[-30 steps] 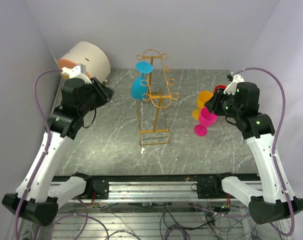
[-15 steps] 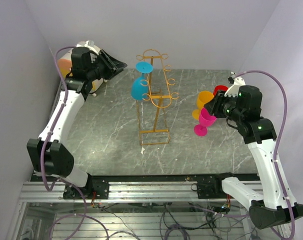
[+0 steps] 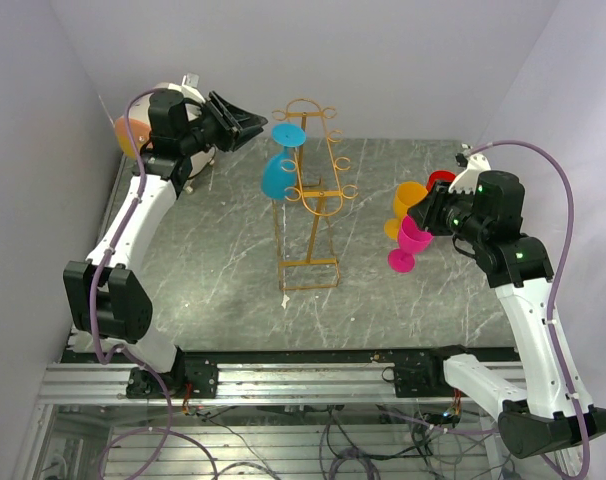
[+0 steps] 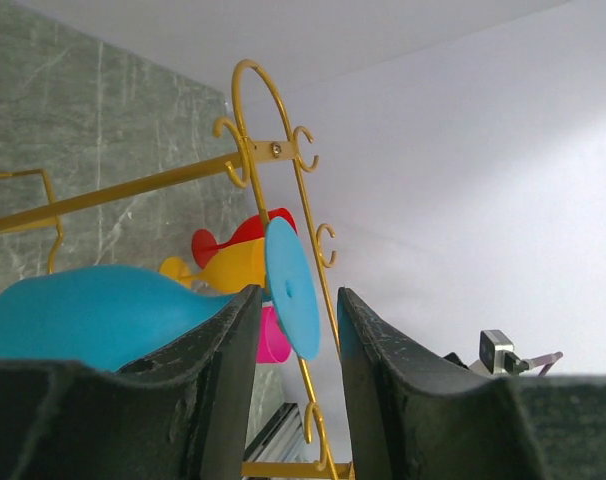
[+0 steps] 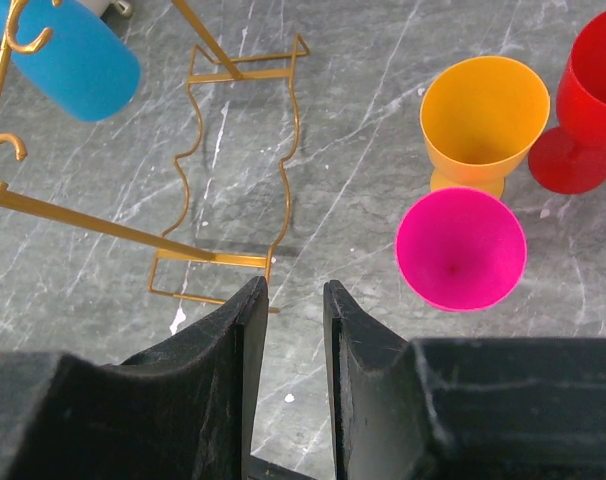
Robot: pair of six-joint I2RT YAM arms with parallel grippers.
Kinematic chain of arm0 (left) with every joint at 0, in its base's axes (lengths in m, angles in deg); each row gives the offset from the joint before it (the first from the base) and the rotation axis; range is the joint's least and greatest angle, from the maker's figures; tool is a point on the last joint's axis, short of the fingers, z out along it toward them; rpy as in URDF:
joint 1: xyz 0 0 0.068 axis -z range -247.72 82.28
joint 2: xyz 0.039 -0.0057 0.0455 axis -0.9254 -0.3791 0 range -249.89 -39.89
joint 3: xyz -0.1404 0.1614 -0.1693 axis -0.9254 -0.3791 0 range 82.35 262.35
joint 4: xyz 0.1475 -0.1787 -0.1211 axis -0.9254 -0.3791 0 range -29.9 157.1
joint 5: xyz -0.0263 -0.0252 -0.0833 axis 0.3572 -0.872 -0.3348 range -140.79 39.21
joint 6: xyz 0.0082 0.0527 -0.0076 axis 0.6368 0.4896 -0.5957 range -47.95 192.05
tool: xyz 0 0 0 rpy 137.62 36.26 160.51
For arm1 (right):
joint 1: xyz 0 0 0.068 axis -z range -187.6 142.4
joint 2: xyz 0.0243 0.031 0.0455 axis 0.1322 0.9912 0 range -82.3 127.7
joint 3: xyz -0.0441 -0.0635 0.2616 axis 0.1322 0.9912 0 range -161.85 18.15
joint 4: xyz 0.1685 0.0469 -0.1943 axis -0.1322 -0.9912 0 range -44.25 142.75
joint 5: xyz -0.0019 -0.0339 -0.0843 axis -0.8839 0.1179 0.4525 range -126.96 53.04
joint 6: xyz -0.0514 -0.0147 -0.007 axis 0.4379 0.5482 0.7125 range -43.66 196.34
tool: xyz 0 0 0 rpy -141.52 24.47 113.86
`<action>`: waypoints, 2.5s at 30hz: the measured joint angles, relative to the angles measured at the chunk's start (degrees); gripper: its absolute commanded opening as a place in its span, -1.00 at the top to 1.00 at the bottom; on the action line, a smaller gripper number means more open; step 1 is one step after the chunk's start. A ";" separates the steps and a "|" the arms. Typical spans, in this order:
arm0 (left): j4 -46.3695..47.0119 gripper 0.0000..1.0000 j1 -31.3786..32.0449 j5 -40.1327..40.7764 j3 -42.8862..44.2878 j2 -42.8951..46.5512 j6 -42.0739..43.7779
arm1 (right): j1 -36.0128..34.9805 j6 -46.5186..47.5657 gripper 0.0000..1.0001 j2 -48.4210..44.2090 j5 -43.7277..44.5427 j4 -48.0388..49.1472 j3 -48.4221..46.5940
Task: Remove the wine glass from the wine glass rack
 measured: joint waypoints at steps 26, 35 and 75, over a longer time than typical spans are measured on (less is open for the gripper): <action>0.35 0.15 2.38 -1.07 1.64 -3.23 -1.62 | 0.00 0.48 0.43 0.00 -0.20 0.13 0.00; 1.14 0.50 2.49 -1.68 1.62 -4.15 -2.86 | 0.00 0.74 0.43 -0.11 -0.13 0.33 0.33; -13.99 0.86 0.94 6.82 6.64 3.34 5.05 | 0.00 0.68 0.45 -0.35 0.50 0.96 0.61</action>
